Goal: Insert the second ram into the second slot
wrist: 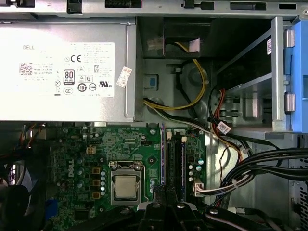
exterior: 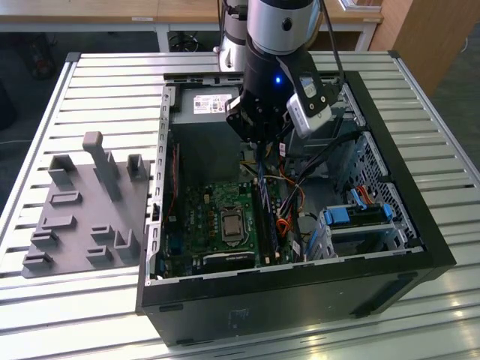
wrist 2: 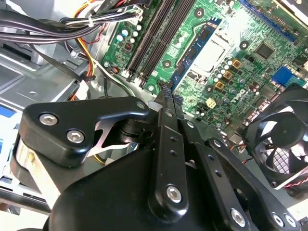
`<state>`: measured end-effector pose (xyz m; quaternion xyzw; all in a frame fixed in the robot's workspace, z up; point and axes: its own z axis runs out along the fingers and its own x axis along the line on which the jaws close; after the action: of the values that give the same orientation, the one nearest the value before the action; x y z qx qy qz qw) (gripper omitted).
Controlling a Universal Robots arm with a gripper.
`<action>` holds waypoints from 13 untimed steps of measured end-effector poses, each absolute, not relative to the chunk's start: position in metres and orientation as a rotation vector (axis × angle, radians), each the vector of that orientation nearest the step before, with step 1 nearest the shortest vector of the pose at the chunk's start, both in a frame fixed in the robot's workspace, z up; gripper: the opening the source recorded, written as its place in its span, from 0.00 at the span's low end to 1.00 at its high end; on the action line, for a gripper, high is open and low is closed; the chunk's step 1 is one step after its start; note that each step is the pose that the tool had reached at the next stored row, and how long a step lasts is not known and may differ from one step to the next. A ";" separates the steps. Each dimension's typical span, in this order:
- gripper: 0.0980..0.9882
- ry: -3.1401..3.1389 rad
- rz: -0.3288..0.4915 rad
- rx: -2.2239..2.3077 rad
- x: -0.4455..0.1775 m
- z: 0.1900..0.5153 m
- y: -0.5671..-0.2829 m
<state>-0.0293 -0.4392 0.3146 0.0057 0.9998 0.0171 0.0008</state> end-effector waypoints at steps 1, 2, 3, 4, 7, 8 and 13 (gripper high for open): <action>0.02 3.139 0.054 0.018 -0.029 0.314 -0.439; 0.02 3.139 0.054 0.018 -0.029 0.314 -0.439; 0.02 3.139 0.054 0.018 -0.029 0.314 -0.439; 0.02 3.139 0.054 0.018 -0.029 0.313 -0.439; 0.02 3.139 0.054 0.018 -0.029 0.313 -0.439; 0.02 3.139 0.054 0.018 -0.029 0.312 -0.439; 0.02 3.138 0.054 0.018 -0.029 0.312 -0.439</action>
<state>-0.0293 -0.4393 0.3116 0.0057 0.9998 0.0172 0.0016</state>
